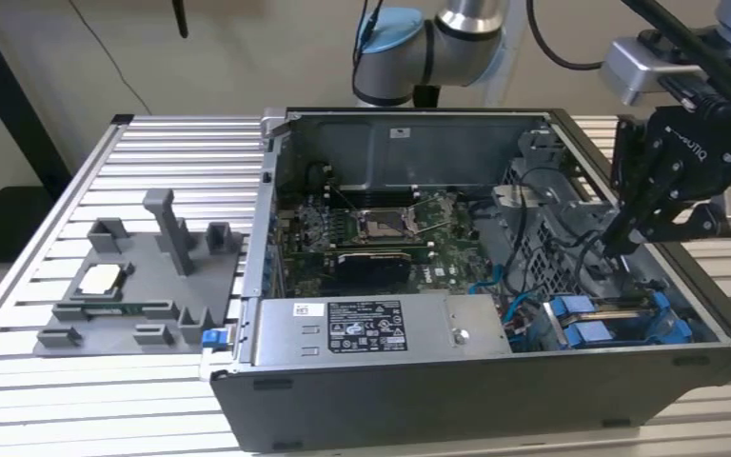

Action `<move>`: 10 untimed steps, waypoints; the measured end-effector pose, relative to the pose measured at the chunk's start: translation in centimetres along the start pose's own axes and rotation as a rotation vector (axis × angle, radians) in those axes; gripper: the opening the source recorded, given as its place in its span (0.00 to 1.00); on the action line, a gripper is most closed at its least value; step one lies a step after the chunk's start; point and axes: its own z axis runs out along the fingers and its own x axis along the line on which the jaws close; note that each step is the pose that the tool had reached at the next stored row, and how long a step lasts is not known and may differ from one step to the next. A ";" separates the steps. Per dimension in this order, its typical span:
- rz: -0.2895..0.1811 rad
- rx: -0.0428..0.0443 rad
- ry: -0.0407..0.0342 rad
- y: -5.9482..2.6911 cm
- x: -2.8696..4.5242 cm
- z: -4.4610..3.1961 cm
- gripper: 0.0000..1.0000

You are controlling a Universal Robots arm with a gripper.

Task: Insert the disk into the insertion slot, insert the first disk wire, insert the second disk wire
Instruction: 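Insert the second disk wire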

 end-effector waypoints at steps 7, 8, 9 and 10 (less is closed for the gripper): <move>0.000 0.0000 0.0007 -0.01 0.02 0.41 0.16; 0.000 0.0000 0.0007 -0.01 0.03 0.47 0.16; 0.000 0.0000 0.0008 -0.01 0.03 0.52 0.16; 0.000 0.0000 0.0009 -0.01 0.03 0.57 0.16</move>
